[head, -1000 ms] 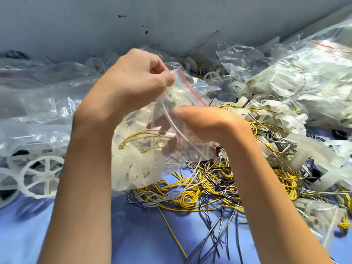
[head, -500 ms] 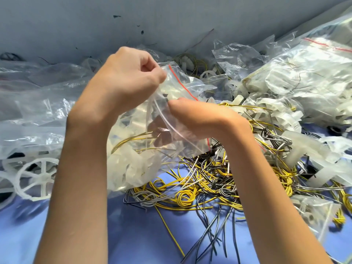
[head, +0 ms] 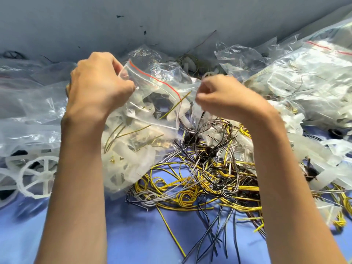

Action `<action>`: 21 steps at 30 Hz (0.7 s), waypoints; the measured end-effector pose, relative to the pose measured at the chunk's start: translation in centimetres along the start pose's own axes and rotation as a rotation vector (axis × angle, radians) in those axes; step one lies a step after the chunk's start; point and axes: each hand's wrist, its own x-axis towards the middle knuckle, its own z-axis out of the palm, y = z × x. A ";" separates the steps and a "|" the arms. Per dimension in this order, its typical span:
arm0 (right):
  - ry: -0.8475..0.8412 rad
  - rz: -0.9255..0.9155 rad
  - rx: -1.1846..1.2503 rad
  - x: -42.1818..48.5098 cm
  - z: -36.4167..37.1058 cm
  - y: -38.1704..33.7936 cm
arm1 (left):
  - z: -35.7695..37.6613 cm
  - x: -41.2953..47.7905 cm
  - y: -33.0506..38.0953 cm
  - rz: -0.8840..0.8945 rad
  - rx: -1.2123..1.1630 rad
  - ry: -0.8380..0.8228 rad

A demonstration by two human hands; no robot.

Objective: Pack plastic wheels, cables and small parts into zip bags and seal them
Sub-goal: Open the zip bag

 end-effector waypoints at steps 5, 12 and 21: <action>-0.682 -0.207 -0.250 -1.2 2.8 -2.3 | 0.2 0.1 -0.1 0.010 -0.019 -0.018; -0.889 -0.229 -0.350 -1.1 9.2 -5.4 | 0.5 0.2 -0.1 0.023 -0.045 -0.056; -0.841 -0.262 -0.432 -0.9 9.8 -5.0 | 0.0 0.3 -0.7 0.010 -0.077 -0.059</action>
